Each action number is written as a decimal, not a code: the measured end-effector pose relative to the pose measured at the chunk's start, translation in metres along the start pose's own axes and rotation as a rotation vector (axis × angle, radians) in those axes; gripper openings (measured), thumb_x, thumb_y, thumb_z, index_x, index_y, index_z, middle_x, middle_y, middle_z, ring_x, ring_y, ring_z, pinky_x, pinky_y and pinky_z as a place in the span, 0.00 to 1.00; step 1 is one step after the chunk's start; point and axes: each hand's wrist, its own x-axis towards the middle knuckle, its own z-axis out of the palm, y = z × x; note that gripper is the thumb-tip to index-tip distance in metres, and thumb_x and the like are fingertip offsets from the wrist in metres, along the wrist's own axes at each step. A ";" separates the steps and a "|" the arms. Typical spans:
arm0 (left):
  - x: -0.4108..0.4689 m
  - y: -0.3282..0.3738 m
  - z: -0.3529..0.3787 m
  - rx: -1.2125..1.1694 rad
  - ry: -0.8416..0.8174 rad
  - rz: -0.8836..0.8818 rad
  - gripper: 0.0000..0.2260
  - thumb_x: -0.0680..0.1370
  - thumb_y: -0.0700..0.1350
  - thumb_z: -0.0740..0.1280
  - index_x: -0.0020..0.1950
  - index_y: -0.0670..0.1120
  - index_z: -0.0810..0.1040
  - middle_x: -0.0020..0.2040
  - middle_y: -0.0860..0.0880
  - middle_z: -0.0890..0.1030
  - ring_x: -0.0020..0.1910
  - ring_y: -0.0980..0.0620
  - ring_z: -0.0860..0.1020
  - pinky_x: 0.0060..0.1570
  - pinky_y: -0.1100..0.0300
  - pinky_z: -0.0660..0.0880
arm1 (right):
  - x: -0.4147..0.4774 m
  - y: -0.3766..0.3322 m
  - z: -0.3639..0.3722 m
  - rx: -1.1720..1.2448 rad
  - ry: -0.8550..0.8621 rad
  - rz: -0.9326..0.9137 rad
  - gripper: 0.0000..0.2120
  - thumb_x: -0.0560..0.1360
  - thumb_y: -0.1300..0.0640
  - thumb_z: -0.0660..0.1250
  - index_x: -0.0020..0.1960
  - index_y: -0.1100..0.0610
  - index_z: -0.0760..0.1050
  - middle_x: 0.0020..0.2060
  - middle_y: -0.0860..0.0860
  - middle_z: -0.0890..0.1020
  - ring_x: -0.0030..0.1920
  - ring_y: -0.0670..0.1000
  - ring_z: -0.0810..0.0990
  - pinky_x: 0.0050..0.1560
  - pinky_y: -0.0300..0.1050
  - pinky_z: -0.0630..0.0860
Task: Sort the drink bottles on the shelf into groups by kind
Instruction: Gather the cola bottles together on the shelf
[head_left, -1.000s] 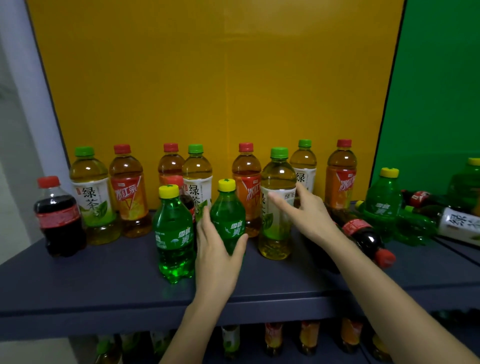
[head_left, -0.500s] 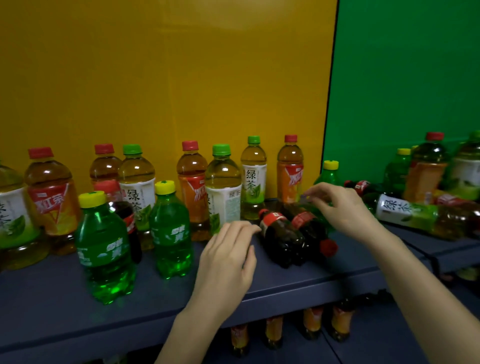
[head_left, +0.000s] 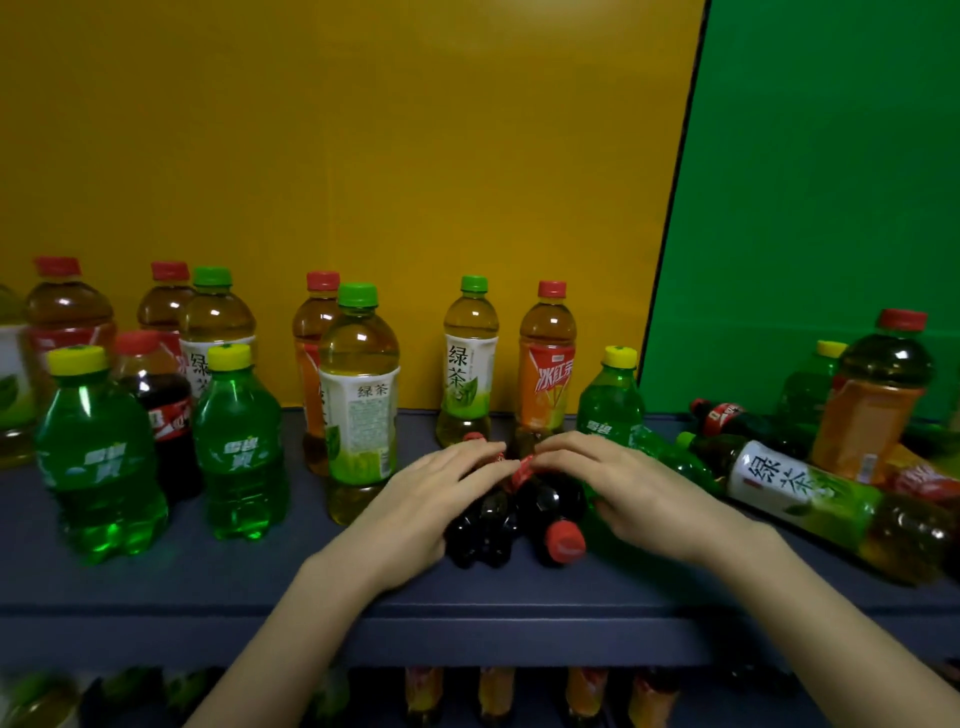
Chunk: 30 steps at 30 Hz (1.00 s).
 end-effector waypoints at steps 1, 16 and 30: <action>0.001 0.000 0.001 -0.036 -0.016 -0.015 0.38 0.68 0.29 0.64 0.74 0.53 0.59 0.75 0.54 0.59 0.75 0.55 0.55 0.71 0.60 0.58 | 0.000 0.004 0.002 -0.018 -0.017 -0.027 0.35 0.67 0.75 0.58 0.70 0.50 0.64 0.69 0.45 0.66 0.69 0.45 0.62 0.67 0.36 0.60; 0.056 0.021 -0.026 -0.390 -0.359 -1.087 0.44 0.64 0.75 0.59 0.67 0.41 0.67 0.62 0.43 0.72 0.51 0.44 0.77 0.37 0.57 0.78 | 0.010 0.018 0.014 -0.178 0.071 -0.307 0.38 0.59 0.70 0.72 0.67 0.55 0.67 0.64 0.52 0.74 0.65 0.53 0.72 0.57 0.45 0.76; 0.041 0.018 -0.023 -0.481 -0.075 -1.003 0.26 0.68 0.66 0.66 0.54 0.45 0.74 0.52 0.46 0.78 0.51 0.47 0.76 0.46 0.58 0.71 | 0.012 0.021 0.013 -0.046 0.102 -0.187 0.37 0.64 0.56 0.76 0.68 0.50 0.62 0.66 0.48 0.71 0.66 0.49 0.70 0.62 0.46 0.73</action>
